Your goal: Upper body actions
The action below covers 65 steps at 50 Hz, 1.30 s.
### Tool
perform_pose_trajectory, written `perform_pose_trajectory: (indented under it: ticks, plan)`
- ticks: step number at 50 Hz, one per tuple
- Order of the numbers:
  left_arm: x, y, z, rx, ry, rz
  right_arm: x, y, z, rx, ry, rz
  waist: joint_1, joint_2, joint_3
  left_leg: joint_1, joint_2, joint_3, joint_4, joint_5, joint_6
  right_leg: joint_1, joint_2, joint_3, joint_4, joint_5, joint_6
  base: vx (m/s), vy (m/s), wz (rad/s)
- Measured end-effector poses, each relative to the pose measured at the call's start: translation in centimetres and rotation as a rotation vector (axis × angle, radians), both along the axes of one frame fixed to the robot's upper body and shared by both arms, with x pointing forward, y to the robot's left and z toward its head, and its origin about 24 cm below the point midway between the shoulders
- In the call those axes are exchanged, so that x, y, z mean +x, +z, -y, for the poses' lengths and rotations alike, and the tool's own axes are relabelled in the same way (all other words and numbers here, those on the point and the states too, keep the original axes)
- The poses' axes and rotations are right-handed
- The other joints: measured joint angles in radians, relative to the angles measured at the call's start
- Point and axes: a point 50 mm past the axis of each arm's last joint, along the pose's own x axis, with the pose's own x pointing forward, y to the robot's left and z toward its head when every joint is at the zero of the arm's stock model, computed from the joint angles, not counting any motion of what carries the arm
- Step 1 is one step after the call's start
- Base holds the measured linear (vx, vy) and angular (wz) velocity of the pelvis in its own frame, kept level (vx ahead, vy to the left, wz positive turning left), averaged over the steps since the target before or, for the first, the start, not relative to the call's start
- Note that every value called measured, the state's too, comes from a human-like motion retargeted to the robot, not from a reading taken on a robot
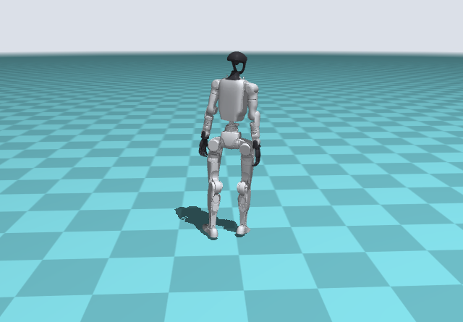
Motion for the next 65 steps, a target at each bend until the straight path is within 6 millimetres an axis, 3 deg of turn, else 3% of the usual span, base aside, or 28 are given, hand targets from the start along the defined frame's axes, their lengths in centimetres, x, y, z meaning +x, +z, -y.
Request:
perform_pose_trajectory:
  ticks: [13, 28, 32, 38, 45, 50, 59, 65]
  plan:
    - [-4.3, 0.1, 2.1, -0.073, 0.096, -0.128, -0.6, 0.1, 0.9, -0.007, -0.012, -0.024, 0.088, -0.031, -0.01, -0.032, -0.022, -0.131, 0.006, 0.018, 0.029, 0.068, -0.059, -0.145, 0.0, -0.044, 0.006, 0.13, -0.02, 0.72]
    - [-4.3, 0.3, 1.0, -0.04, 0.103, -0.143, -4.6, 0.3, 1.8, -0.012, 0.03, -0.166, 0.308, -0.127, -0.036, -0.193, -0.118, -0.448, 0.02, 0.084, 0.079, 0.185, -0.143, -0.478, -0.051, -0.107, 0.032, 0.21, 0.04, 1.47]
    - [-4.5, 0.3, 0.8, -0.031, 0.128, -0.154, -4.2, 0.3, 2.2, -0.025, 0.055, -0.149, 0.369, -0.144, -0.025, -0.222, -0.139, -0.488, 0.018, 0.107, 0.079, 0.211, -0.152, -0.564, -0.069, -0.109, 0.044, 0.1, 0.06, 1.21]
    - [-5.6, 0.5, 1.0, -0.034, 0.176, -0.187, -1.2, 0.4, 2.8, -0.036, 0.125, -0.051, 0.435, -0.154, 0.023, -0.225, -0.158, -0.513, 0.018, 0.122, 0.076, 0.249, -0.159, -0.634, -0.085, -0.107, 0.055, 0.0, 0.03, 0.57]
    - [-9.0, 1.3, 1.4, -0.037, 0.19, -0.298, 2.1, 0.7, 2.7, -0.036, 0.188, 0.057, 0.442, -0.15, 0.022, -0.216, -0.155, -0.498, 0.014, 0.115, 0.076, 0.243, -0.158, -0.624, -0.086, -0.1, 0.055, -0.01, -0.01, -0.12]
    - [-10.1, 1.7, 1.5, -0.036, 0.201, -0.345, 2.7, 0.7, 2.0, -0.01, 0.218, 0.075, 0.421, -0.151, 0.019, -0.195, -0.14, -0.462, 0.012, 0.099, 0.077, 0.223, -0.152, -0.574, -0.077, -0.093, 0.046, -0.09, -0.1, -0.59]
    - [-8.0, 1.0, 1.6, -0.047, 0.207, -0.274, 1.6, 0.5, 1.7, -0.008, 0.288, 0.01, 0.329, -0.137, 0.0, -0.137, -0.086, -0.333, 0.011, 0.049, 0.059, 0.132, -0.132, -0.391, -0.035, -0.069, 0.021, -0.23, -0.09, -1.13]
    - [-6.0, 0.6, 1.1, -0.04, 0.165, -0.216, 2.2, 0.5, 1.6, -0.007, 0.258, 0.004, 0.235, -0.099, -0.005, -0.067, -0.049, -0.19, 0.017, 0.008, 0.027, 0.048, -0.097, -0.186, 0.004, -0.038, 0.004, -0.23, 0.05, -1.94]
